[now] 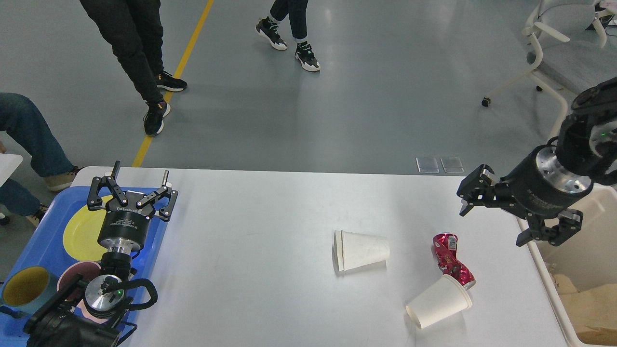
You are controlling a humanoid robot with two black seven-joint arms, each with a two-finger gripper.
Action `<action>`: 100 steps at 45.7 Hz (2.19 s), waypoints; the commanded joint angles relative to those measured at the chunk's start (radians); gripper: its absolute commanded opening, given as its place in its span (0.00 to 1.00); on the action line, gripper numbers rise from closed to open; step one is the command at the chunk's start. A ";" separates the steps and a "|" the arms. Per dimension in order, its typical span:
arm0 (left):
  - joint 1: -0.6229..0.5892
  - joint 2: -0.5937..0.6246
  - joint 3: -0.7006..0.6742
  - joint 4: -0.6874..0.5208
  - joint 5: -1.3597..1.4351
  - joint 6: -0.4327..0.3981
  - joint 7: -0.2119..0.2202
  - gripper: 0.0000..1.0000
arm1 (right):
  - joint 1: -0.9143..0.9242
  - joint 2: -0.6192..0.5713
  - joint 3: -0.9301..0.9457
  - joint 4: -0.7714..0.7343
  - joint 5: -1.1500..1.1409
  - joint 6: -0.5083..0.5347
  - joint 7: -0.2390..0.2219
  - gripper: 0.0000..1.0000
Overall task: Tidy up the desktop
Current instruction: 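Raise the right gripper and move it over the tipped white cup, then grasp the tipped white paper cup with the right gripper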
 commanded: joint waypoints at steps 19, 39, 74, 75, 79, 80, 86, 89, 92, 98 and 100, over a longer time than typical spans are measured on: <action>0.001 0.000 0.000 0.000 0.001 0.000 0.000 0.96 | -0.415 0.003 0.192 -0.049 0.145 -0.358 0.003 0.96; 0.001 0.000 0.000 0.000 0.000 0.000 0.000 0.96 | -0.757 0.063 0.309 -0.342 0.367 -0.379 0.003 0.96; 0.000 0.000 0.000 0.000 0.000 0.000 0.000 0.96 | -0.929 0.152 0.321 -0.548 0.367 -0.402 0.007 0.68; 0.000 0.000 0.000 0.000 0.000 0.000 -0.001 0.96 | -0.929 0.152 0.330 -0.545 0.367 -0.402 0.007 0.66; 0.000 0.000 0.000 0.000 0.000 0.000 0.000 0.96 | -0.930 0.144 0.385 -0.540 0.371 -0.393 0.006 0.63; 0.000 0.000 0.000 0.000 0.000 0.000 -0.001 0.96 | -0.930 0.143 0.394 -0.538 0.373 -0.392 0.004 0.62; 0.000 0.000 0.000 0.000 0.000 0.000 -0.001 0.96 | -0.920 0.129 0.407 -0.505 0.373 -0.386 0.001 0.21; 0.000 0.000 0.000 0.000 0.001 0.000 -0.001 0.96 | -0.914 0.127 0.407 -0.488 0.373 -0.386 0.001 0.00; 0.000 0.000 0.000 0.000 0.000 0.000 -0.001 0.96 | -0.906 0.123 0.407 -0.474 0.371 -0.389 0.006 0.00; 0.000 0.000 0.000 0.000 0.000 0.000 0.000 0.96 | -0.891 0.121 0.405 -0.469 0.362 -0.383 0.000 0.00; 0.001 0.000 0.000 0.000 0.000 0.000 -0.001 0.96 | -0.887 0.121 0.405 -0.460 0.361 -0.383 -0.002 0.00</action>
